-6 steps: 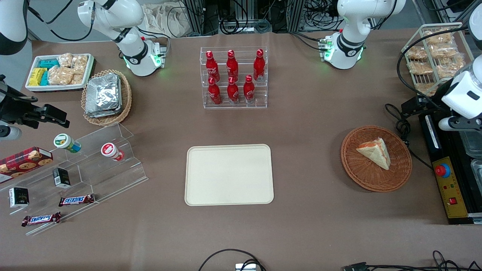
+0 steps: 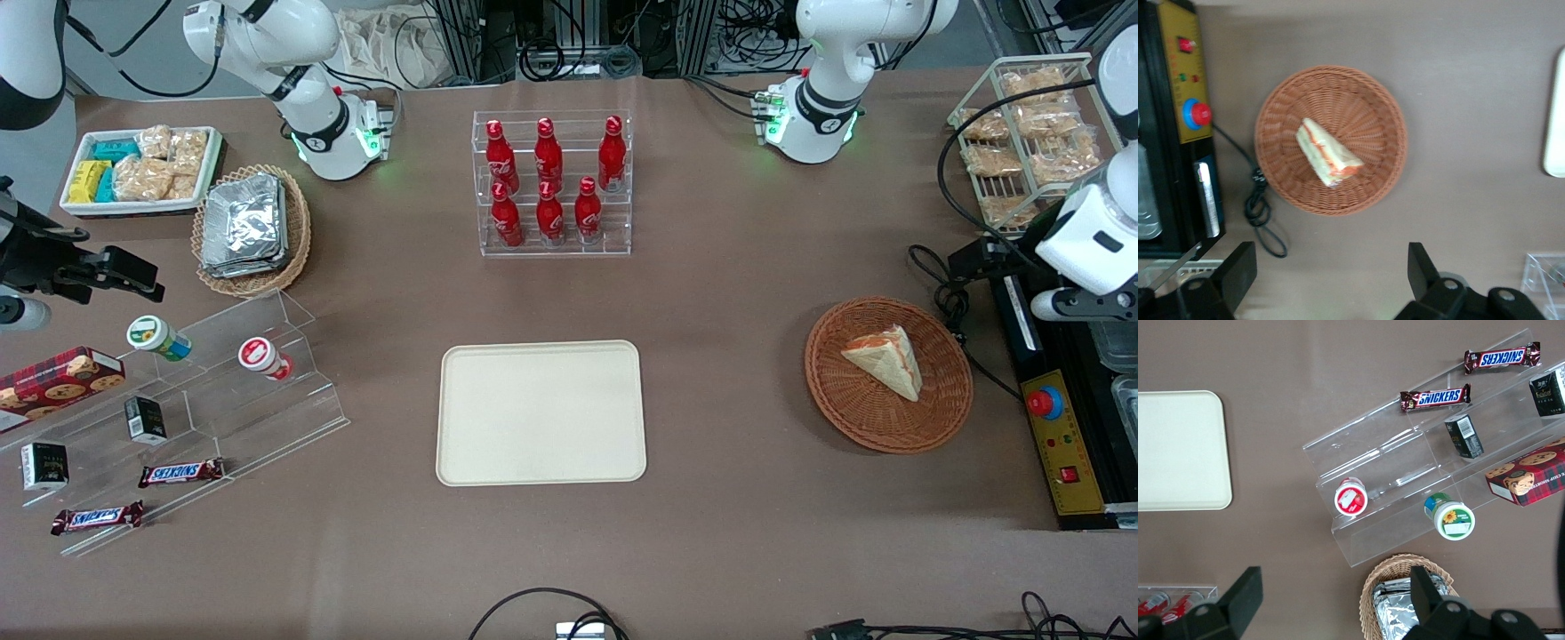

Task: Place sandwich from basket to tray
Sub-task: 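Move the left gripper over the wrapped sandwich in the wicker basket, then lower the open left gripper around the sandwich and close it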

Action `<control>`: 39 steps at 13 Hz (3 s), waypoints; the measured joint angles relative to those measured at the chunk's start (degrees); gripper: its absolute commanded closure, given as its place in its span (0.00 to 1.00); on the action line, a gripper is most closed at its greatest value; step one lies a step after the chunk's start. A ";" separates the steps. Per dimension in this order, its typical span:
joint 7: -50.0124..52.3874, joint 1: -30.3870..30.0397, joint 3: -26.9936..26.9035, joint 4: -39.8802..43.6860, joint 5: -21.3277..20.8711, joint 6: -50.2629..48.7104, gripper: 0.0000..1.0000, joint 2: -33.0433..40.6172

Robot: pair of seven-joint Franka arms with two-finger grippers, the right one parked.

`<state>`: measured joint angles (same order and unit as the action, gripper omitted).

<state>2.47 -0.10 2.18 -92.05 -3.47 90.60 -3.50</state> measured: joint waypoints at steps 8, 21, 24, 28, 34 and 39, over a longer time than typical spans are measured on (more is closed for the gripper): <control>18.06 0.44 -0.14 -14.42 -0.90 17.12 0.00 -0.48; 35.32 -4.31 -0.80 -41.10 -0.98 48.35 0.00 1.58; 38.68 -4.14 -0.68 -43.33 -0.98 52.65 0.00 0.79; 41.30 -4.09 -0.68 -46.18 -0.98 60.12 0.00 -1.96; 42.75 -4.09 -0.68 -48.06 -0.98 68.48 0.00 -6.56; 42.82 -4.09 -0.70 -48.51 -1.05 71.06 0.47 -8.62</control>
<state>45.30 -4.19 1.48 -140.57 -4.52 161.66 -12.12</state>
